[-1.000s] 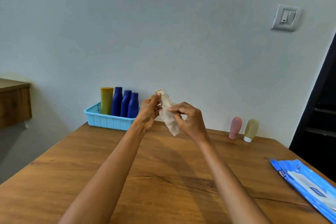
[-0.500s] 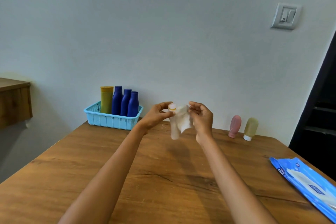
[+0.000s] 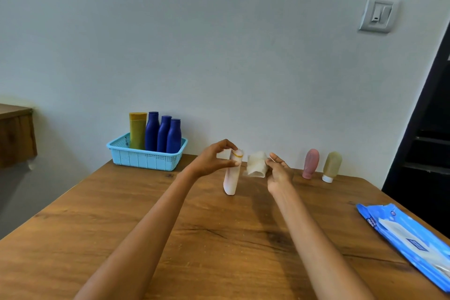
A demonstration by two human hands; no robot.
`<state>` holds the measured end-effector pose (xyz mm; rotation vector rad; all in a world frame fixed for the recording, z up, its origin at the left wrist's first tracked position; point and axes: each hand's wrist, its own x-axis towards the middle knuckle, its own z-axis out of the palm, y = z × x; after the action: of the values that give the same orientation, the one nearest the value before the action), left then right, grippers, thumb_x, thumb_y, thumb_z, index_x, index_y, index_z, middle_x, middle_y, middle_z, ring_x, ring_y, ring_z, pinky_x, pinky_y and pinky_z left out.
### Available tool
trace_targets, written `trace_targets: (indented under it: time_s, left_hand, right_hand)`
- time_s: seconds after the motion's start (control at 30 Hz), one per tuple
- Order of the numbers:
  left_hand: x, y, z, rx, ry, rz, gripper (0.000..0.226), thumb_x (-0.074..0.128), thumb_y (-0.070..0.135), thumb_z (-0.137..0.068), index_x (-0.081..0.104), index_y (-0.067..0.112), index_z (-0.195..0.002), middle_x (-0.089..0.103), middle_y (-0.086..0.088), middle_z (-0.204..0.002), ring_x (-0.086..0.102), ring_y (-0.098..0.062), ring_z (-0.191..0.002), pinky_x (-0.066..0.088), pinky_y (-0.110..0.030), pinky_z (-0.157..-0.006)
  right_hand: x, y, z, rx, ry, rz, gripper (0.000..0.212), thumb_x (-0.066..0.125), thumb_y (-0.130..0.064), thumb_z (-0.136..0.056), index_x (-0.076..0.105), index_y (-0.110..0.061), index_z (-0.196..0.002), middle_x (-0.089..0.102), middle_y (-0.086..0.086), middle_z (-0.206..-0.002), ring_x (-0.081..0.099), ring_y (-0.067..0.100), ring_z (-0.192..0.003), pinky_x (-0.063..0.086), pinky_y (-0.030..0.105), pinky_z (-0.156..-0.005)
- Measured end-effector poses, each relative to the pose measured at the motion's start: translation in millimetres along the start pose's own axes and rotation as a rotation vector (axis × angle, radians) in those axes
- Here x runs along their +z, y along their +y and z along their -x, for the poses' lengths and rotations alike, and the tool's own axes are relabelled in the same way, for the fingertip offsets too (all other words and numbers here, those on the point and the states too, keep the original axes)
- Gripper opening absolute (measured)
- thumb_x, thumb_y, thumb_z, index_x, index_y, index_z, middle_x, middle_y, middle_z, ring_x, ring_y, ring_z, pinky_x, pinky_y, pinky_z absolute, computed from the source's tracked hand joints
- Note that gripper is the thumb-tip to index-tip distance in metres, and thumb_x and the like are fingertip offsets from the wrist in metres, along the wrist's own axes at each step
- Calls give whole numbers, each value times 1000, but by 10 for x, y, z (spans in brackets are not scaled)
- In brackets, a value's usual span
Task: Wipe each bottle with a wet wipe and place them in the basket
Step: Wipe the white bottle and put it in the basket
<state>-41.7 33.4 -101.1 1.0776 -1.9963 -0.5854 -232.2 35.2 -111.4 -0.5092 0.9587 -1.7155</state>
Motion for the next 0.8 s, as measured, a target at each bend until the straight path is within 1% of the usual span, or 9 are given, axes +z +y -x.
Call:
trace_targets:
  time_s: [0.07,0.17,0.23,0.3,0.47,0.57,0.67,0.73,0.8]
  left_hand:
    - [-46,-25,1,28,28,-111,29,64,34,-86,57,29,-114,46,-3,-139,40,-20,-131,35,-42,-109]
    - [-95,25,-21,29,117,-224,34,49,40,-93,63,23,-119,36,-2,-149,32,-21,-137,28,-46,-112]
    - [-97,64,-27,30,137,-346,40,41,43,-96,62,22,-122,31,1,-152,22,-20,-142,16,-49,-116]
    - [-84,68,-33,36,126,-415,42,37,45,-97,61,23,-123,25,3,-155,10,-18,-146,2,-50,-118]
    - [-97,53,-25,38,143,-442,39,41,47,-95,64,25,-119,21,3,-157,4,-17,-147,-5,-52,-117]
    - [-127,17,-7,42,159,-445,35,46,46,-94,66,27,-115,23,3,-156,6,-17,-147,-6,-53,-116]
    - [-120,-2,3,38,173,-428,33,48,45,-93,66,26,-114,25,2,-155,7,-17,-146,-8,-52,-116]
    - [-113,1,3,31,176,-426,35,46,45,-94,66,25,-115,25,3,-155,7,-17,-146,-9,-52,-116]
    - [-111,7,7,21,172,-429,37,45,46,-94,65,26,-116,24,3,-155,6,-17,-146,-10,-52,-116]
  right_hand:
    - [18,25,6,50,-10,-25,31,50,13,-88,58,0,-116,60,11,-102,58,22,-88,51,36,-90]
    - [44,68,56,122,-1,-119,29,47,7,-93,58,0,-119,59,13,-112,60,21,-90,52,31,-82]
    - [77,82,121,156,-38,-206,28,47,2,-95,57,-1,-120,56,15,-118,59,23,-104,50,31,-89]
    - [133,119,183,172,-116,-237,31,44,4,-95,56,-1,-123,54,16,-118,58,25,-106,50,33,-91]
    - [204,306,259,145,-219,97,35,40,14,-91,58,-7,-113,61,12,-99,59,19,-78,51,29,-65]
    - [156,328,242,153,-253,223,37,44,18,-87,56,-5,-112,60,11,-98,59,19,-83,51,29,-72]
    - [113,301,265,85,-246,439,26,56,7,-87,59,-10,-106,64,6,-100,60,17,-89,49,25,-66]
    - [104,291,283,4,-220,609,18,62,-3,-87,60,-13,-103,64,1,-96,58,12,-85,45,21,-61]
    - [92,316,263,-26,-210,705,13,63,-12,-88,61,-14,-100,63,2,-96,57,12,-85,46,23,-62]
